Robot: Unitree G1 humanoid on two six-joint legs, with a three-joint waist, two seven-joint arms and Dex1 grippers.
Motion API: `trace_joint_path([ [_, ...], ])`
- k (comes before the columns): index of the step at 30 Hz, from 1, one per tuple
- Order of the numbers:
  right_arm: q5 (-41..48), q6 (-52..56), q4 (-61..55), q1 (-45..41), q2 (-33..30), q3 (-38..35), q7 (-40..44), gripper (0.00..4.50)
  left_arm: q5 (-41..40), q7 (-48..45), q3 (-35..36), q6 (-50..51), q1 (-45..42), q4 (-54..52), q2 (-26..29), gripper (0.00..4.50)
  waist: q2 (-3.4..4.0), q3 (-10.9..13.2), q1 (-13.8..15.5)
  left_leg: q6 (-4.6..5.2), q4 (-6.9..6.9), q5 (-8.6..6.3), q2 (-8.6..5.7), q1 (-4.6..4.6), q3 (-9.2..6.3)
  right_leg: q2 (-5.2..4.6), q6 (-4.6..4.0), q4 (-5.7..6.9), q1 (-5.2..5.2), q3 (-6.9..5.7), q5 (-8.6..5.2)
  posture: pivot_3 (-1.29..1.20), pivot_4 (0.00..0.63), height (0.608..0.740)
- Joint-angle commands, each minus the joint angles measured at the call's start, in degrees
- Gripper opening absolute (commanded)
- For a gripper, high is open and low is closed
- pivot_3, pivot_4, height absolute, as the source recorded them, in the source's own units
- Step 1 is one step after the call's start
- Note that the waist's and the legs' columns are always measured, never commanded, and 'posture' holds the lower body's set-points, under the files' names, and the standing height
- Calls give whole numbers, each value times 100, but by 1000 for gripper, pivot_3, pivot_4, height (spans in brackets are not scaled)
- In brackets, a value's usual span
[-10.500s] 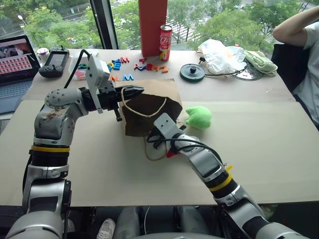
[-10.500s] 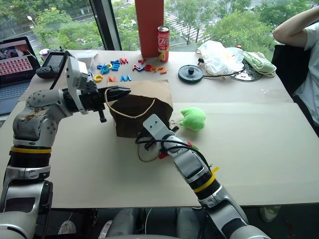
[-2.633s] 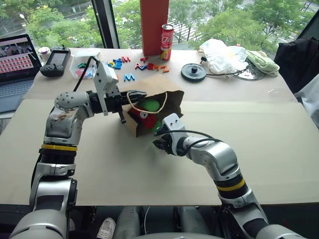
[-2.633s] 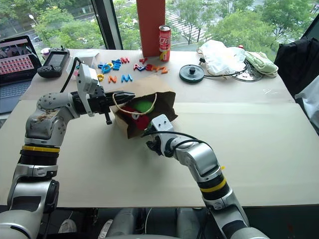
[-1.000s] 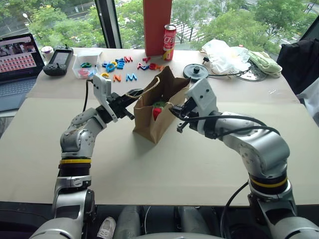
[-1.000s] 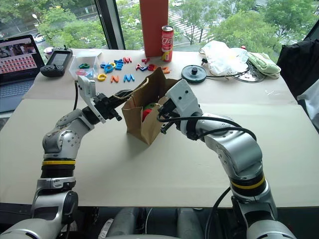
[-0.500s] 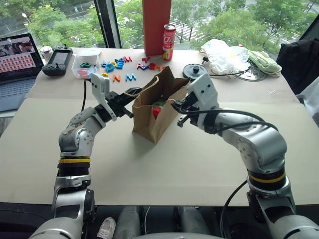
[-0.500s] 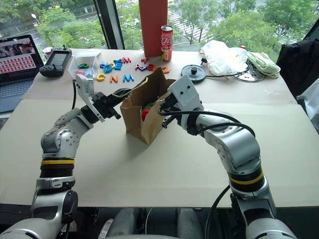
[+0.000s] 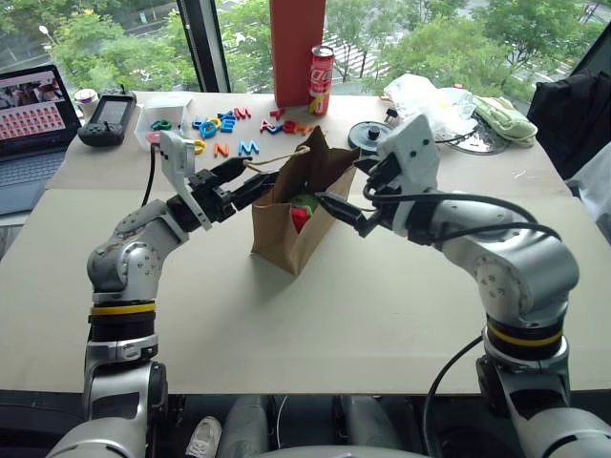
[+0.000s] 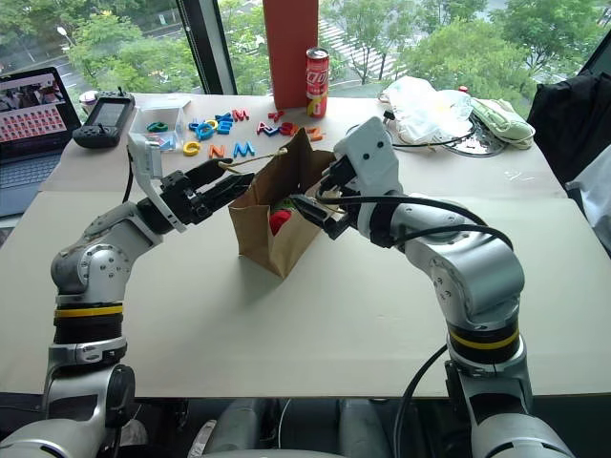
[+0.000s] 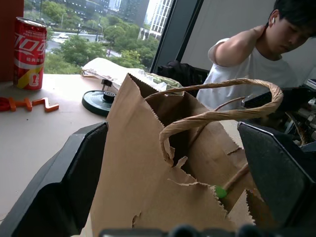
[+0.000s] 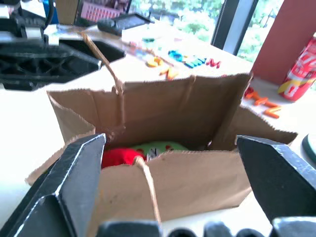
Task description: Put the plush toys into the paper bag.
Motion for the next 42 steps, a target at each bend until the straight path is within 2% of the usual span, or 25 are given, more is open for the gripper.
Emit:
trace_joint_path([
  [1, 644, 150, -274, -150, -248, -823, 323, 4500, -452, -146, 283, 350, 198, -378, 277, 4450, 0, 0, 0, 0, -1, 0, -1, -1, 0, -1, 0, -2, -1, 1, 0, 0, 150, 739],
  [5, 1331, 324, -366, -117, -545, -1205, 717, 4500, -699, -192, 484, 600, 478, -394, 475, 4450, 0, 0, 0, 1, -2, 0, -1, 0, 1, -2, 0, -2, 0, 0, 0, 0, 150, 739],
  [8, 1691, 345, -392, -112, -701, -1316, 865, 3785, -617, -283, 484, 558, 672, -310, 618, 4500, 0, 0, 1, 1, -1, 0, 0, 1, 1, -1, 0, -2, 0, 1, 0, 0, 150, 739],
  [16, 2207, 199, -643, 305, -1189, -894, 1390, 1002, -398, -410, 332, 367, 987, -310, 722, 4500, 0, 0, 4, 1, -2, -1, -1, 1, 0, -4, -1, -3, 1, 2, 0, 0, 150, 739],
  [18, 2022, 193, -718, 584, -1407, -438, 1496, 274, -359, -431, 309, 348, 1032, -350, 741, 4500, 0, 0, 11, 1, -1, -1, -1, 1, -1, -4, -1, -3, 1, 1, 0, 0, 150, 739],
  [19, 1832, 169, -697, 699, -1518, -150, 1474, 67, -339, -444, 292, 341, 1053, -373, 752, 4500, -1, 0, 10, 1, -1, -1, -1, 2, -1, -4, -1, -3, 3, 0, 0, 0, 150, 739],
  [23, 1077, -33, -368, 868, -1613, 760, 1149, 67, -284, -495, 237, 324, 1092, -403, 780, 4500, -1, 0, 2, 1, -1, 0, -2, 1, -1, -5, -1, -3, -1, 3, -1, 0, 150, 739],
  [25, 335, -278, 248, 832, -1312, 1521, 712, 67, -182, -572, 138, 249, 1146, -410, 831, 4500, -5, -3, -16, 1, 0, 0, -1, 4, -2, -3, -1, -2, 1, 4, -1, 0, 150, 739],
  [28, -250, -516, 836, 674, -934, 1963, 364, 67, -124, -636, 72, 194, 1163, -384, 860, 4500, -7, -4, -24, 0, -1, 0, -1, 9, 1, 0, -3, 2, -1, 7, -1, 0, 150, 739],
  [34, -756, -637, 1602, 36, 41, 2224, 75, 67, 146, -736, -159, -19, 1153, -256, 875, 4500, -5, -3, -11, -2, -1, 1, -1, -1, 3, 0, -4, 2, -10, 5, -1, 0, 150, 739],
  [42, -962, -544, 1889, -479, 752, 2145, -15, 67, 453, -836, -626, -331, 1218, -316, 646, 4500, -5, -3, 17, -1, -2, 1, -1, -4, 6, -6, -4, 0, -7, -3, -1, 0, 150, 739],
])
